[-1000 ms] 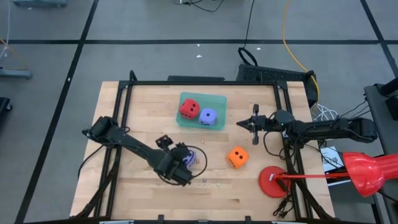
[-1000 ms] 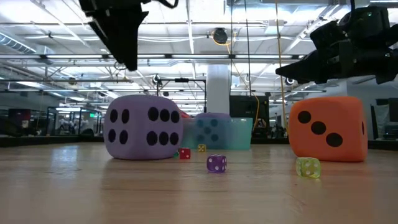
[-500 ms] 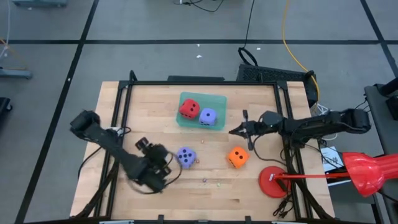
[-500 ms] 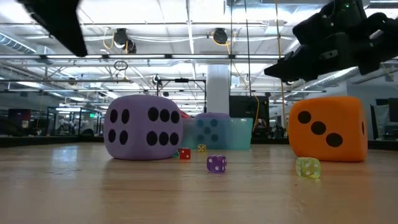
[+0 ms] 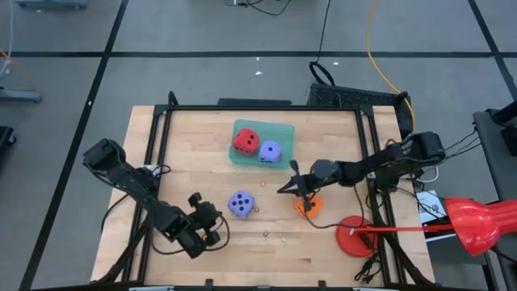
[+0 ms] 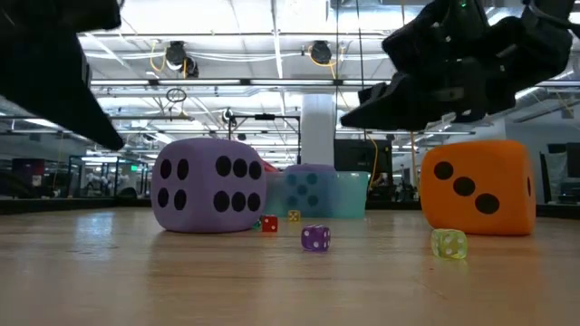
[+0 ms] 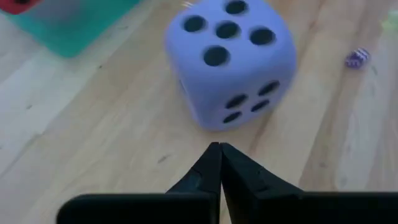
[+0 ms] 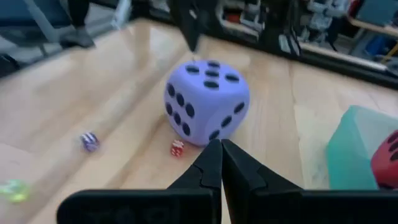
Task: Pick & Place Dice
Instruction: Put the large purple dice into the blue bin
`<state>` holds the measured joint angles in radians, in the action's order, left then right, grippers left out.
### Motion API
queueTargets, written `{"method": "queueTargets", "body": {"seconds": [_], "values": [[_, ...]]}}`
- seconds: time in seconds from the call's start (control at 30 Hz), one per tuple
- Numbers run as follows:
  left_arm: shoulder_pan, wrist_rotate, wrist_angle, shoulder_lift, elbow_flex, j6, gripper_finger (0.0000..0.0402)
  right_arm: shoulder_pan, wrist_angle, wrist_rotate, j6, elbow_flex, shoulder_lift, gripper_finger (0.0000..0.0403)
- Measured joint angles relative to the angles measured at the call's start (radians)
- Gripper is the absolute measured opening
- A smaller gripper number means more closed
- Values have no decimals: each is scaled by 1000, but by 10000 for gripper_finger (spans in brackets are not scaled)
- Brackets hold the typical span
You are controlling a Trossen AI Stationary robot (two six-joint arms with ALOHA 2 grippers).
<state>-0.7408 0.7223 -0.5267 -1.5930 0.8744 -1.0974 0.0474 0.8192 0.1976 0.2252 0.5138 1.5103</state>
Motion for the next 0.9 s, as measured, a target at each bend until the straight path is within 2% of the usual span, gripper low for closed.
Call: {"method": "queueTargets", "body": {"seconds": [0.1, 0.3, 0.6, 0.7, 0.9], "values": [[-3, 4, 117, 4, -29, 74, 7, 22, 0, -57, 7, 38, 74, 0], [7, -12, 98, -2, -33, -15, 4, 48, 2, -66, -1, 97, 171, 0], [44, -38, 163, -11, -33, 4, 4, 73, 39, -67, -15, 187, 303, 0], [64, -53, 143, -40, -33, -1, 3, 70, 94, -66, -29, 185, 324, 0], [134, -87, 165, -113, -35, 30, 3, 71, 93, -66, -29, 185, 325, 0]]}}
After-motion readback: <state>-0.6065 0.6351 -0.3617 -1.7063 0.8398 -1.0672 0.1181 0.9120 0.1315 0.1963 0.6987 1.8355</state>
